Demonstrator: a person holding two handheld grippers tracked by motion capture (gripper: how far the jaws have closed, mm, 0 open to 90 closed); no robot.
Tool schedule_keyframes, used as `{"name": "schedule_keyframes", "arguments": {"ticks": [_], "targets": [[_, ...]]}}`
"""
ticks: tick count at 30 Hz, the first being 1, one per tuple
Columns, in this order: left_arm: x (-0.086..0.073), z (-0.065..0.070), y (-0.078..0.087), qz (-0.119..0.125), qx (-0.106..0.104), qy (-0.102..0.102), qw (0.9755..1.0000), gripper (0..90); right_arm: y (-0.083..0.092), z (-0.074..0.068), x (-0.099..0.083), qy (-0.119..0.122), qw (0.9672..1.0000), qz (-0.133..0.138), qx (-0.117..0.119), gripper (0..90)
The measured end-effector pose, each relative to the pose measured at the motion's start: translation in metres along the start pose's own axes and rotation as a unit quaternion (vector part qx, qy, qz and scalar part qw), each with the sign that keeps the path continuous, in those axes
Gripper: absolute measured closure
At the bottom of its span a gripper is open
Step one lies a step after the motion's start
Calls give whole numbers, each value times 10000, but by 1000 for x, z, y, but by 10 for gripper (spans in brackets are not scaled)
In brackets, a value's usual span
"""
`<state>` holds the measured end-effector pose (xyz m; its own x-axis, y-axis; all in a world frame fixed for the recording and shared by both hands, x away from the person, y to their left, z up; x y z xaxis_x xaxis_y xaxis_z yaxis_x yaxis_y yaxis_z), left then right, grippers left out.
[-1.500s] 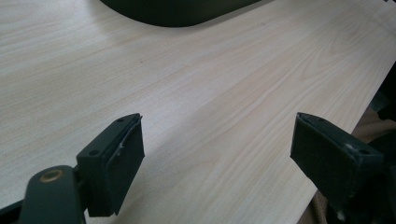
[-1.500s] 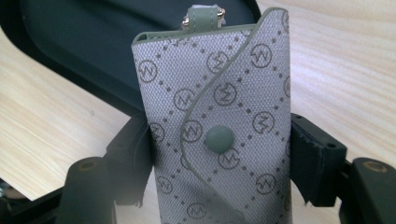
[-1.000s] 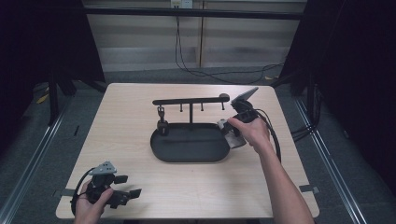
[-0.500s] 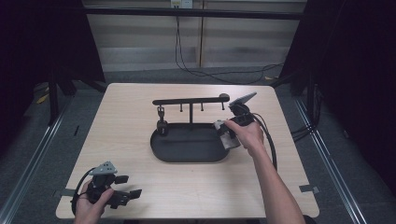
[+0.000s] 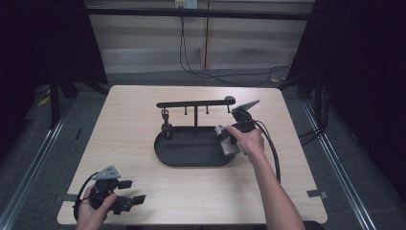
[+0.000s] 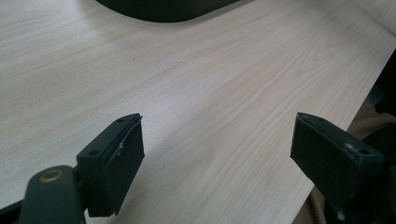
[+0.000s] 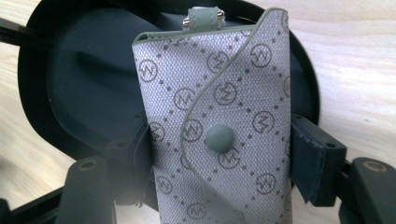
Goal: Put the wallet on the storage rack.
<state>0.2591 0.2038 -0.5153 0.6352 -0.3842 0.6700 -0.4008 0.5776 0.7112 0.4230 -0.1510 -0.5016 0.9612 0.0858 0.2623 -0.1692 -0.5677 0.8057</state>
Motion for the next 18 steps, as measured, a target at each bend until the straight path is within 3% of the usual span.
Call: {"name": "schedule_keyframes", "arguments": {"ticks": [6,18], "targets": [[0,-1,1,24,-9,16,10000,173,-10,-4,1,-10,9999,4,125,309],[0,-3,1,29,26,65,10000,173,-28,0,1,-81,9999,-15,91,303]]}}
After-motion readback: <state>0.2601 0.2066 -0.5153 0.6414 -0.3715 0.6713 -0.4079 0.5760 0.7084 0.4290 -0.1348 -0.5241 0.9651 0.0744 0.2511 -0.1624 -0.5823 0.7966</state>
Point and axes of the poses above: each handheld gripper's, and its own axes: y roughly backward along the jaws, x roughly out of its top, z roughly to its right, the point moved 7 cm from there along -y, roughly forward along the jaws, and after that the axes turned 8 degrees about x, right-handed, at the moved point
